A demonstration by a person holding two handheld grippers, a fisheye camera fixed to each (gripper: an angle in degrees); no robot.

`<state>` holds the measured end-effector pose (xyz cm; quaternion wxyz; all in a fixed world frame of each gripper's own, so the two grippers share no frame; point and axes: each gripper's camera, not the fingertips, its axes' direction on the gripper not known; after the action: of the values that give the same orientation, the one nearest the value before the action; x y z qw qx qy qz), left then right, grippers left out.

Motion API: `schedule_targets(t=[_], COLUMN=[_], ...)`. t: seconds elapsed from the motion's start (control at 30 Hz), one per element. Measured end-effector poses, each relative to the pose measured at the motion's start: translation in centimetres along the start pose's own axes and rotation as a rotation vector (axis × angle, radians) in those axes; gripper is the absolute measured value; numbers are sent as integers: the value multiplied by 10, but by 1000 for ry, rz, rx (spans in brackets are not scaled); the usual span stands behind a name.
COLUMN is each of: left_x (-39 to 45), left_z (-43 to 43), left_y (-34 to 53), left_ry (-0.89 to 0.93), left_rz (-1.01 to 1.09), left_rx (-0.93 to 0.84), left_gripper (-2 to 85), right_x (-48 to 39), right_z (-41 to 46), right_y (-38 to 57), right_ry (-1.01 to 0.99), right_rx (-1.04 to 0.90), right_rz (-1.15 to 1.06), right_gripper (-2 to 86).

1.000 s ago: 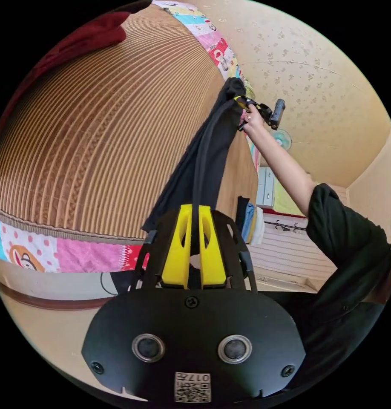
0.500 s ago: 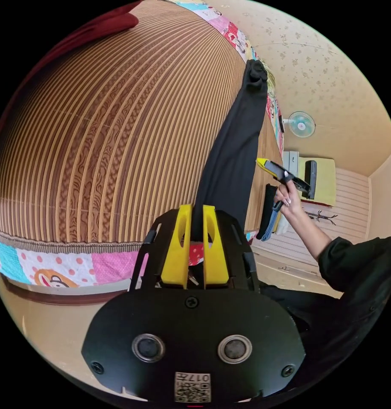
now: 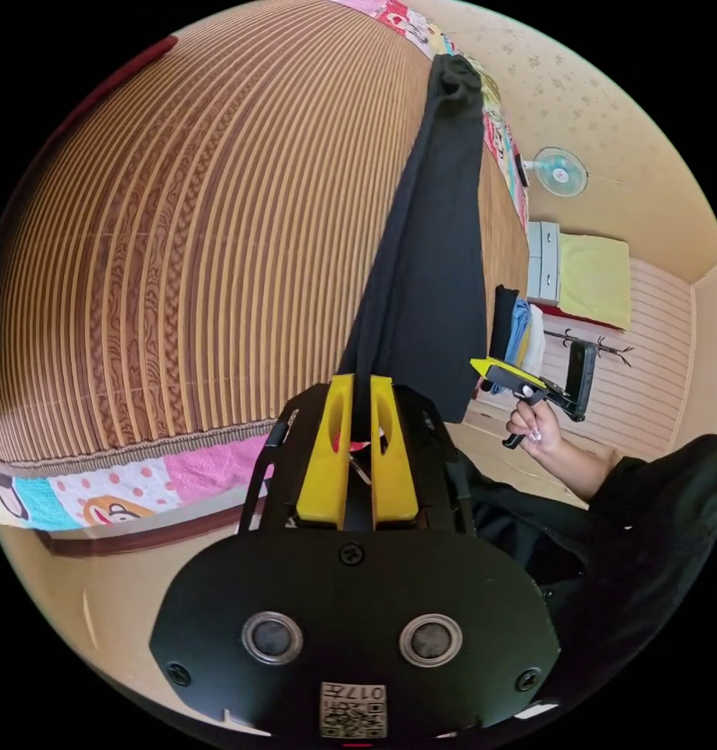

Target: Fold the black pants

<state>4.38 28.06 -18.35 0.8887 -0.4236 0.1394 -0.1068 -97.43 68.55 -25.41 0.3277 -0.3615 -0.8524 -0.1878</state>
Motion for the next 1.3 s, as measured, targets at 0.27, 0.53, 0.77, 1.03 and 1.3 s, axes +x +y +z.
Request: schedule_targets(t=[0.27,0.53,0.77,1.03,1.3], left_x=[-23,-24,-6,-5,16], left_z=[42,-2,74,146,237], left_y=[-5,-38,-85,-45,-40], left_ry=[-2,-111,-398,-220,-150], left_rz=[-91,71,276,184,120], left_rx=[-78,84,-101,-117,-277], left_gripper=[43,88,123,42,61], right_x=[18,39,26,13,51], right_z=[-9,-64,-49,-101,-160], right_y=[5,-5,-50,-28,45], right_ry=[85,-85,-107,-28,45], right_rx=[-71,88,-73,-218,-309], right_rz=[55,201,71,-135,-32], right_gripper=[27,81,77,35,42])
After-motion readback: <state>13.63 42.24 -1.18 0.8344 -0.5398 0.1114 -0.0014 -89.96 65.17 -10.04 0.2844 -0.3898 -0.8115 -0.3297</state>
